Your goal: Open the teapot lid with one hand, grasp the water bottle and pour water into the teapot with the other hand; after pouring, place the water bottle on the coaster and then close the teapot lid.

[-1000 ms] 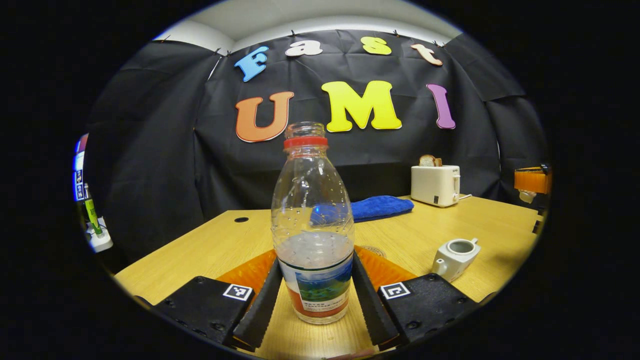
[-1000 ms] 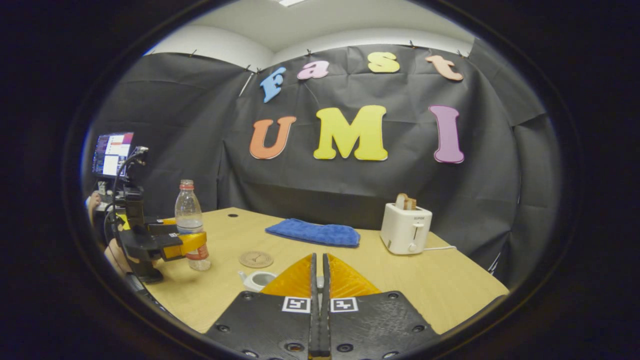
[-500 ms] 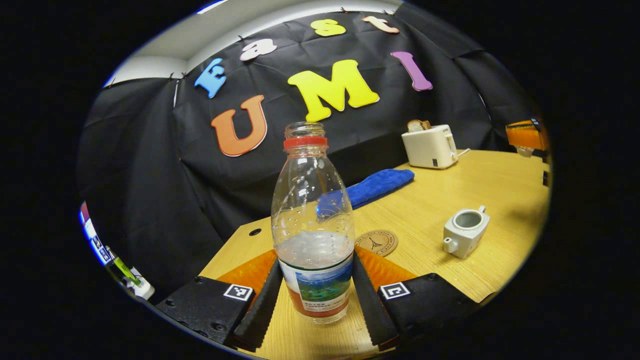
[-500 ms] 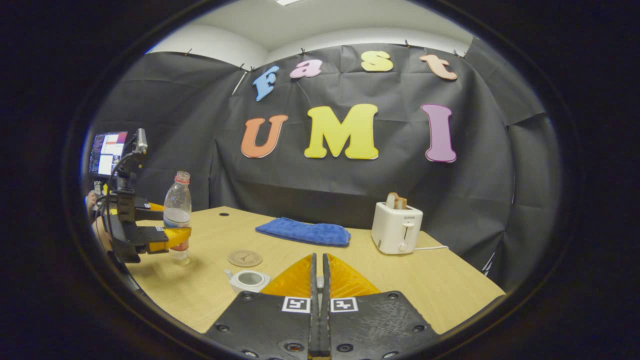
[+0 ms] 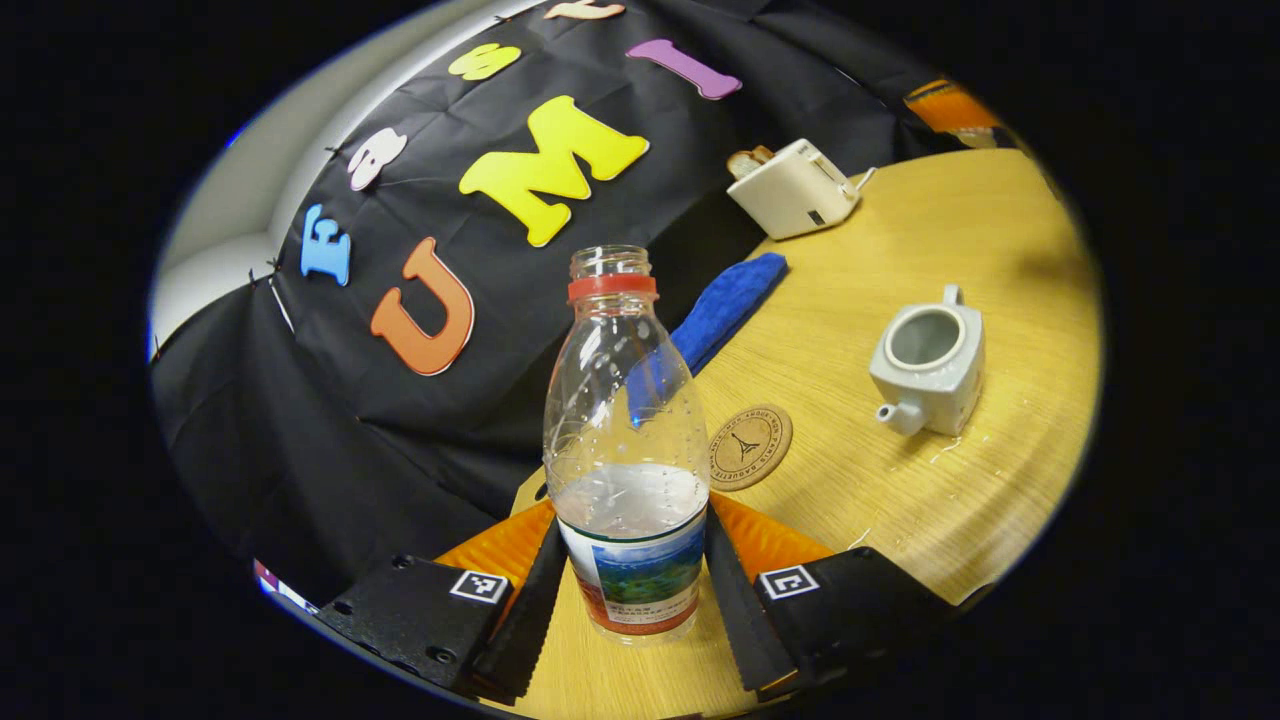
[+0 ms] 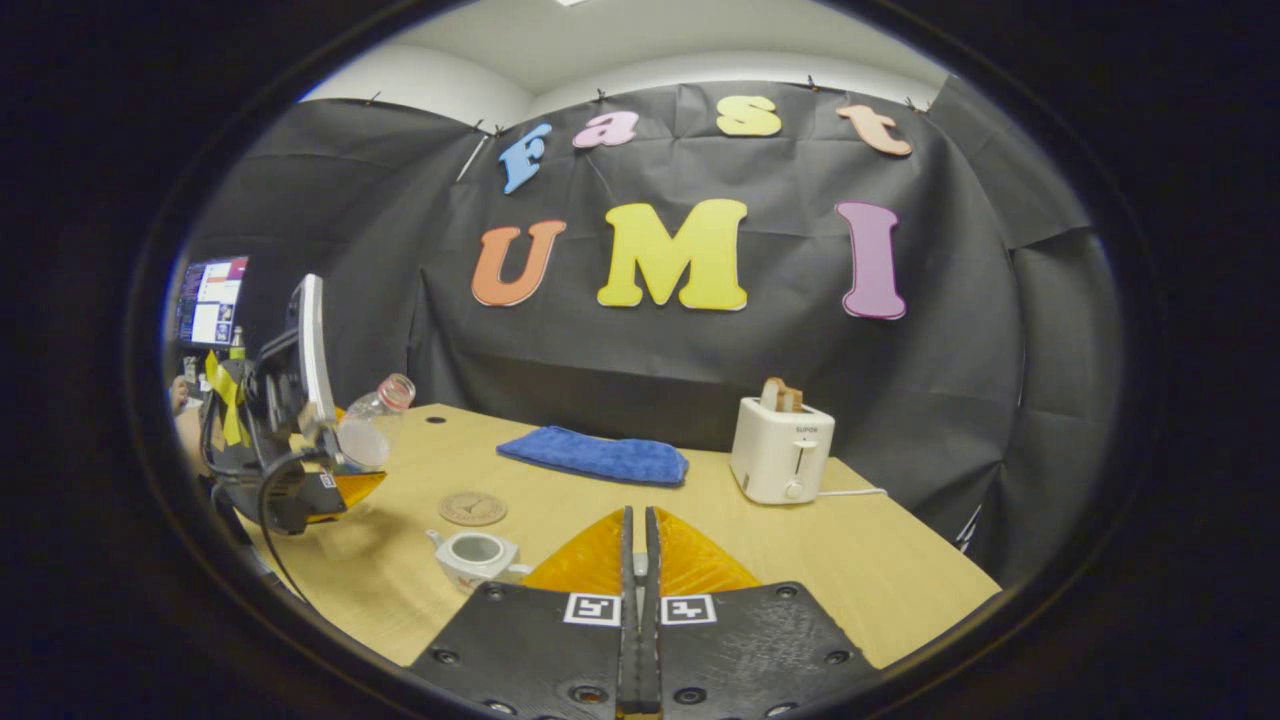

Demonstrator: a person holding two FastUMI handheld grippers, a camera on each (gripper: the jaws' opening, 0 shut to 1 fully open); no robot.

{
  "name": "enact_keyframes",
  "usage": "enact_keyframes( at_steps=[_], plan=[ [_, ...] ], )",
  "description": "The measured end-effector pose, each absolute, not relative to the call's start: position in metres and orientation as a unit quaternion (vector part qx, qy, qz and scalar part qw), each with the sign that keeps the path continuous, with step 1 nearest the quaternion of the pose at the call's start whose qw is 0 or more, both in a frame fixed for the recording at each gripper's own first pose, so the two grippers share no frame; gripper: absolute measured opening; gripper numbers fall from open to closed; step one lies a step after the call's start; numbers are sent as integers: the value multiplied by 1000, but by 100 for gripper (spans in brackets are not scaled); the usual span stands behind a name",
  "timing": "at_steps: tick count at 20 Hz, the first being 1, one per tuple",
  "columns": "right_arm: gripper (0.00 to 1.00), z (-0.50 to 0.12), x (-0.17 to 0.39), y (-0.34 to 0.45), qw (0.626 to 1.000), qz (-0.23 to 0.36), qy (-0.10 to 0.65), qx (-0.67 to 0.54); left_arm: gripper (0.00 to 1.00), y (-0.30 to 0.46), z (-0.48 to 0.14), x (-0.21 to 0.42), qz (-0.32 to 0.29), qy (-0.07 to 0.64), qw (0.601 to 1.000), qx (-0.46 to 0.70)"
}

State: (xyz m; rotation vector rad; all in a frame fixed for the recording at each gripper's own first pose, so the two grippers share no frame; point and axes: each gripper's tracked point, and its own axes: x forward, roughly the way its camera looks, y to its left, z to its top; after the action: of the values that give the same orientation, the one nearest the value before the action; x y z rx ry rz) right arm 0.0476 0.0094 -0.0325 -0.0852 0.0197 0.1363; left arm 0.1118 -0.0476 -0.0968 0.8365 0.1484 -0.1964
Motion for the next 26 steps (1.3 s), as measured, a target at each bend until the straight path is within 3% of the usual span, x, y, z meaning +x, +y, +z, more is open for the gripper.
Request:
enact_keyframes(
  at_steps=[5, 6, 7, 9, 10, 15, 16, 17, 24, 25, 26],
  plan=[
    [0, -37, 53, 1, 997, 59, 19, -40, 76, -62, -102, 107, -100, 68, 866, 485],
    [0, -37, 53, -1, 997, 56, 19, -41, 80, -64, -104, 106, -102, 70, 857, 501],
    [0, -37, 54, -3, 997, 55, 19, -42, 75, -65, -103, 105, -105, 68, 847, 518],
    [0, -36, 54, -3, 997, 54, 18, -43, 79, -65, -101, 106, -102, 66, 829, 546],
    [0, -35, 53, -4, 997, 54, 18, -43, 75, -64, -100, 104, -101, 68, 821, 558],
    [0, -37, 56, -10, 998, 48, 21, -47, 75, -69, -95, 96, -100, 59, 771, 626],
    [0, -37, 56, -10, 998, 49, 22, -45, 79, -68, -94, 95, -101, 60, 761, 638],
    [0, -37, 56, -10, 998, 51, 23, -43, 75, -66, -94, 96, -100, 65, 753, 647],
    [0, -34, 56, -13, 998, 56, 22, -35, 75, -68, -95, 91, -91, 84, 686, 717],
    [0, -34, 57, -13, 998, 56, 23, -34, 79, -71, -92, 91, -90, 77, 673, 730],
    [0, -34, 57, -15, 998, 55, 24, -32, 75, -74, -86, 92, -89, 71, 662, 741]
  ],
)
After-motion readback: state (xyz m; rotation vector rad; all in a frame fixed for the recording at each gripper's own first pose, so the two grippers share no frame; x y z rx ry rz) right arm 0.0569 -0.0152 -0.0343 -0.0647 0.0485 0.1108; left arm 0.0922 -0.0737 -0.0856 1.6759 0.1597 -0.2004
